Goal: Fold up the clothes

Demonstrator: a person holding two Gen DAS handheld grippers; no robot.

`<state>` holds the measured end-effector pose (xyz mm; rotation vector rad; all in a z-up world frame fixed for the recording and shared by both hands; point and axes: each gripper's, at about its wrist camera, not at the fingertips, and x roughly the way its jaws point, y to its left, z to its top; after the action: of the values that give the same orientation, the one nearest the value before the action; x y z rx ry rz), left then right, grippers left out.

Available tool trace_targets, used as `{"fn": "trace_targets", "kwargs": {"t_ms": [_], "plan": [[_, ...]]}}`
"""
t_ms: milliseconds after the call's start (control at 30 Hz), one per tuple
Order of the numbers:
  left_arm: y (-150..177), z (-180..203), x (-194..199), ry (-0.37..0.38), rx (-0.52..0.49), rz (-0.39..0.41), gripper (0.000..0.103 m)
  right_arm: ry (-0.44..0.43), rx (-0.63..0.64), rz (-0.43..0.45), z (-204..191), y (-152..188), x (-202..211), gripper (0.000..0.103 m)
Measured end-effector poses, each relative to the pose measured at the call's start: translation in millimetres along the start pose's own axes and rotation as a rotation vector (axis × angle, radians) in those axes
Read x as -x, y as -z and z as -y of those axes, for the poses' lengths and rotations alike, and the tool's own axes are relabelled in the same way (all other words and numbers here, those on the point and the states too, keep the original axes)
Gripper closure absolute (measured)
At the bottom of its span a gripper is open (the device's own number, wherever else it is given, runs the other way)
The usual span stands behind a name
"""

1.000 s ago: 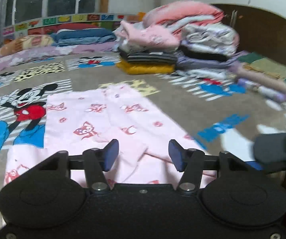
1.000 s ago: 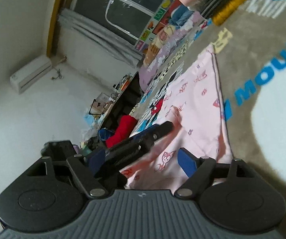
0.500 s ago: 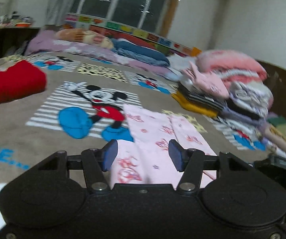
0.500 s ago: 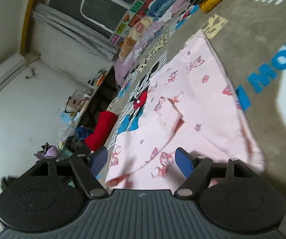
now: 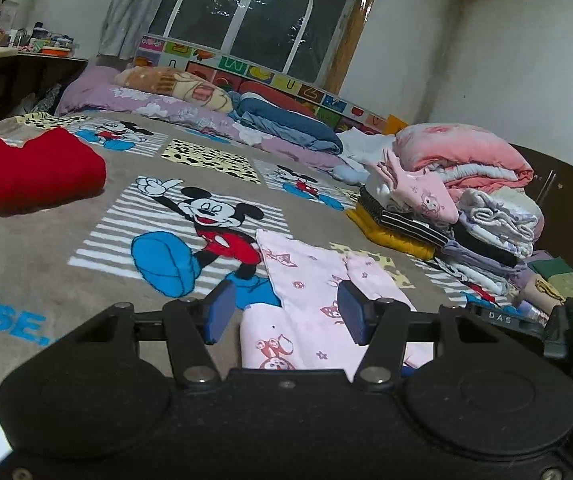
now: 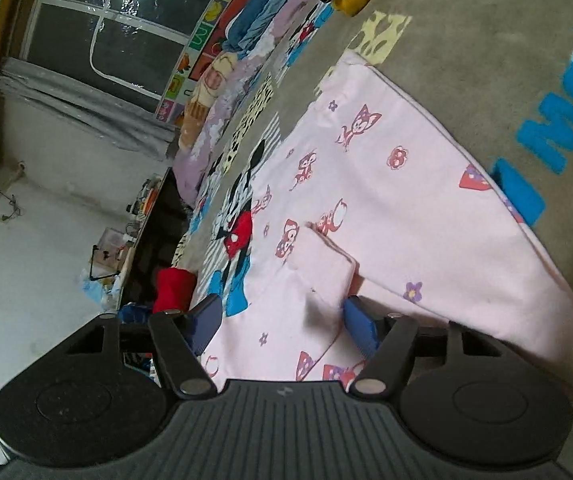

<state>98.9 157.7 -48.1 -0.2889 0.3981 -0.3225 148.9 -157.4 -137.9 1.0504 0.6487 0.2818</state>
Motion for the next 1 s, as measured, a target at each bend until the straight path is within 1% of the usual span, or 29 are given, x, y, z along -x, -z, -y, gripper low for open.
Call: {"fn": "trace_targets", "kwargs": {"t_ms": [33, 100, 200, 267, 400, 533, 567, 600, 633, 667, 700, 767, 833, 900, 1000], "plan": [[-0.2, -2.3, 0.4, -0.003, 0.005, 0.0, 0.048, 0.005, 0.004, 0.004, 0.2, -0.4, 0.2, 0.035], [-0.7, -6.9, 1.2, -0.009, 0.014, -0.001, 0.048, 0.026, 0.025, 0.02, -1.5, -0.5, 1.7, 0.04], [-1.1, -13.3, 3.4, -0.016, 0.033, -0.001, 0.048, 0.047, 0.024, 0.059, -1.6, 1.9, 6.4, 0.042], [-1.6, -16.9, 5.1, -0.016, 0.044, -0.001, 0.048, 0.056, 0.02, 0.055, 0.8, 3.1, 4.0, 0.044], [-0.6, -18.4, 5.0, -0.018, 0.048, -0.005, 0.048, 0.067, 0.032, 0.06, -2.4, 0.5, -4.6, 0.043], [1.2, -19.7, 1.9, -0.017, 0.041, -0.021, 0.048, 0.097, 0.078, 0.074, -10.3, 3.2, -13.4, 0.044], [1.7, -20.3, 0.9, -0.017, 0.04, -0.027, 0.048, 0.104, 0.094, 0.077, -12.0, 4.2, -14.3, 0.05], [2.3, -20.8, -0.1, -0.017, 0.039, -0.035, 0.048, 0.112, 0.114, 0.08, -13.5, 5.0, -16.0, 0.062], [3.0, -21.4, -1.3, -0.017, 0.038, -0.045, 0.048, 0.117, 0.131, 0.078, -14.1, 5.2, -17.9, 0.07], [4.2, -21.9, -2.9, -0.017, 0.035, -0.059, 0.048, 0.119, 0.146, 0.074, -14.2, 5.0, -19.5, 0.084], [5.9, -22.0, -4.7, -0.017, 0.029, -0.077, 0.048, 0.122, 0.16, 0.071, -14.3, 4.8, -21.1, 0.093], [9.6, -22.0, -7.9, -0.017, 0.019, -0.113, 0.047, 0.104, 0.181, 0.071, -16.8, 2.6, -18.5, 0.093], [12.7, -20.7, -9.7, -0.012, 0.005, -0.138, 0.043, 0.075, 0.211, 0.081, -25.6, -3.3, -11.6, 0.093], [16.3, -19.1, -11.0, -0.002, -0.003, -0.159, 0.04, 0.041, 0.239, 0.095, -36.9, -12.6, -3.3, 0.094], [21.7, -15.7, -13.1, 0.01, -0.016, -0.188, 0.04, -0.007, 0.282, 0.113, -56.9, -30.9, 9.3, 0.094]]}}
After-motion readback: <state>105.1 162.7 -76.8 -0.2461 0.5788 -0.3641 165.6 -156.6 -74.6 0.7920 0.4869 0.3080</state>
